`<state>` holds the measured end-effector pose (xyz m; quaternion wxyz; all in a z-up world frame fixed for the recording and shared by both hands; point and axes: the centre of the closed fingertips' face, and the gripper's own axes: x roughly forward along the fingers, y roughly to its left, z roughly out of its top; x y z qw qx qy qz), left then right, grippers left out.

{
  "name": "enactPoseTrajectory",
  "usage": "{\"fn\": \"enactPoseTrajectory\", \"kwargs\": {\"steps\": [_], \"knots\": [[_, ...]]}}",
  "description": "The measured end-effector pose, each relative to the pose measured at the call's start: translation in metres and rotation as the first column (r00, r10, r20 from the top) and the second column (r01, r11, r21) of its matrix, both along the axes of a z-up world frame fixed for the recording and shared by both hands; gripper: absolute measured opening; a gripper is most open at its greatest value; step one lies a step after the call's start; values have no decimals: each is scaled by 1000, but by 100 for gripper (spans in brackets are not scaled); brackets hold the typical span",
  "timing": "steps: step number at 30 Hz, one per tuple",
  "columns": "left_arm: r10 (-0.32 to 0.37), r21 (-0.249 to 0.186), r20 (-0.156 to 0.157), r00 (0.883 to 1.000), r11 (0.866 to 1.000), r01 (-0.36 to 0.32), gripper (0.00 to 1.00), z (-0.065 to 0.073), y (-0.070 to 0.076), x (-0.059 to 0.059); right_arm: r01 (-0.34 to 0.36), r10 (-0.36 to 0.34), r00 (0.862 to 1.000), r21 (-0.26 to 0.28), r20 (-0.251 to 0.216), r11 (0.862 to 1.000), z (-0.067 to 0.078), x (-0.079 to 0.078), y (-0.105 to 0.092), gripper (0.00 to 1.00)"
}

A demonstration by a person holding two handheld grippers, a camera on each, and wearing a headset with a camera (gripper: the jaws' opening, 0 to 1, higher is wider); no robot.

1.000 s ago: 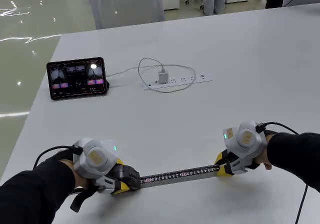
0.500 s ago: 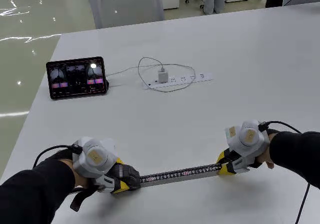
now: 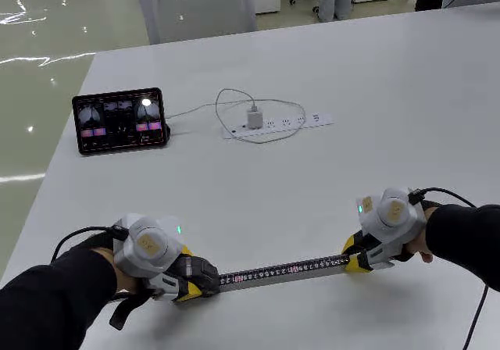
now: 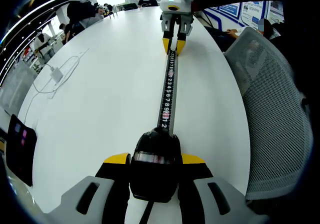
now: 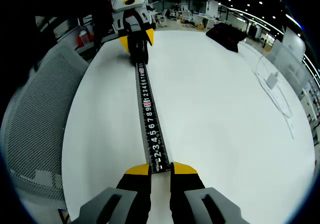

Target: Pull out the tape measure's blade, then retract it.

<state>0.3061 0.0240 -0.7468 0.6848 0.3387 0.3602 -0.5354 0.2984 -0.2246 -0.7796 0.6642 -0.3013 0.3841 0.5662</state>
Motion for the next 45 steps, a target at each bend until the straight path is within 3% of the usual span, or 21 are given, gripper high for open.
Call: {"fn": "enactPoseTrajectory", "kwargs": {"steps": [20, 26, 36, 38, 45], "knots": [[-4, -1, -4, 1000, 1000, 4, 32, -1, -2, 2, -30, 30, 1000, -47, 1, 998, -1, 0, 2, 11], [-21, 23, -6, 1000, 1000, 21, 32, -1, -2, 1, -83, 84, 996, -100, 7, 992, -1, -1, 2, 12], [-30, 23, 3, 1000, 999, 30, 32, 0, -2, 1, -120, 122, 993, -115, 10, 986, -1, -1, 1, 12], [-30, 24, 4, 1000, 999, 30, 32, 1, -2, 1, -156, 160, 987, -122, 24, 980, -2, -2, 1, 13], [-32, 29, 6, 999, 999, 32, 32, 0, -2, 1, -144, 148, 989, -137, 15, 980, -2, -1, 2, 13]]}}
